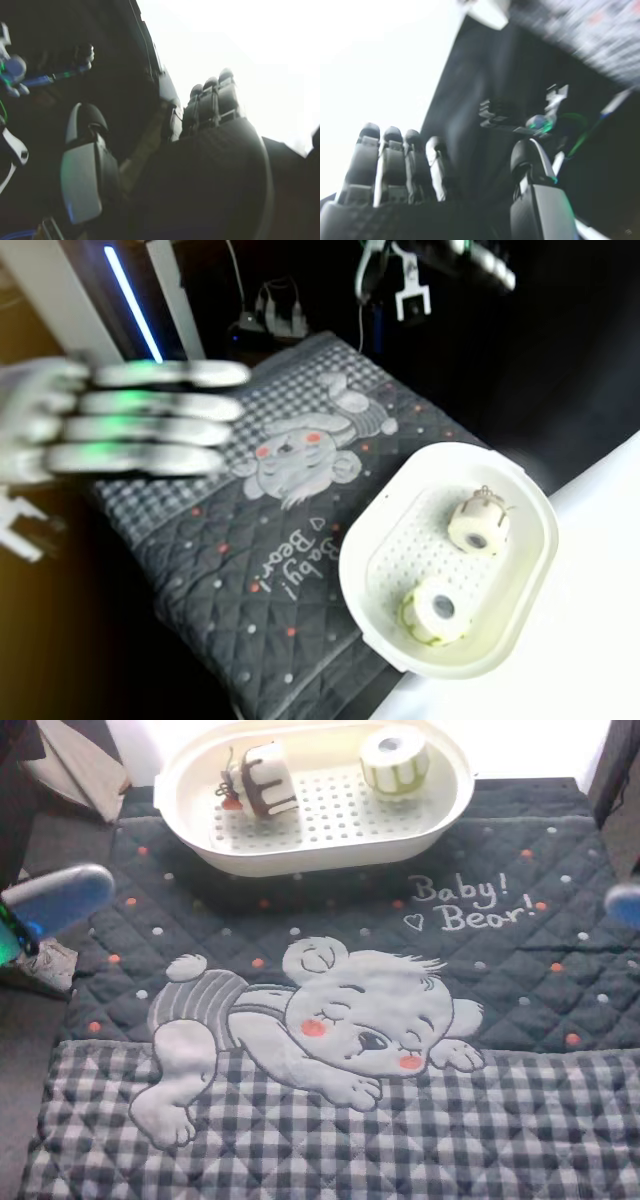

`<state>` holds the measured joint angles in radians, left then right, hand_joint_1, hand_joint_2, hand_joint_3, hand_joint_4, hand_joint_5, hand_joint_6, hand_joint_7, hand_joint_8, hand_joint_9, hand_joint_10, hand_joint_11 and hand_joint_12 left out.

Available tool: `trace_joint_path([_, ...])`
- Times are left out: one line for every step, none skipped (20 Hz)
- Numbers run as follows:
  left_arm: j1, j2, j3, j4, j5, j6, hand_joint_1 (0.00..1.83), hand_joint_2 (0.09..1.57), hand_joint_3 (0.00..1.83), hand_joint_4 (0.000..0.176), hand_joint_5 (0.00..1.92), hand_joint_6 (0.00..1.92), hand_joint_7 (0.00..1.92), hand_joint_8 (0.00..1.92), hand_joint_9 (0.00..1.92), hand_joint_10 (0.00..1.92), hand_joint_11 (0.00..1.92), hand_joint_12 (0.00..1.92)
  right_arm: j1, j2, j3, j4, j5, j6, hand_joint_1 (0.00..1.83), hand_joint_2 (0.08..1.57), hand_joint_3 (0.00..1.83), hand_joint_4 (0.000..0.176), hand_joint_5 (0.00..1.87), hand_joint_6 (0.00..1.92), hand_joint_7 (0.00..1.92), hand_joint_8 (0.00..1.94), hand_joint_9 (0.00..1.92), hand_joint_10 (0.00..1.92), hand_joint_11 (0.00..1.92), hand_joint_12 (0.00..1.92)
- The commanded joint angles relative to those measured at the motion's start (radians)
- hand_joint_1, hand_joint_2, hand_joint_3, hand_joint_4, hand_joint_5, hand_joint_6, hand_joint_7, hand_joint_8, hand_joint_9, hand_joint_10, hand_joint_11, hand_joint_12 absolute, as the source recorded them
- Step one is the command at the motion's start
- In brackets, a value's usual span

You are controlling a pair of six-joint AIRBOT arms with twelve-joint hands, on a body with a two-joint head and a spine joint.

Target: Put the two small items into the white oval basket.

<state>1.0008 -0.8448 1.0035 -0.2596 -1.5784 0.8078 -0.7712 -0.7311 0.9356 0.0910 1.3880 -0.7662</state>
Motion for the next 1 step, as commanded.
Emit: trace_joint_path([-0.016, 0.01, 0.002, 0.027, -0.154, -0.005, 0.35, 1.24, 0.01, 0.111, 0.0, 0.0, 0.0, 0.0, 0.0, 0.0, 0.0, 0.0, -0.032, 0.03, -0.005, 0.054, 0.247, 0.004, 0.54, 1.02, 0.0, 0.073, 0.0, 0.0, 0.0, 0.0, 0.0, 0.0, 0.0, 0.0])
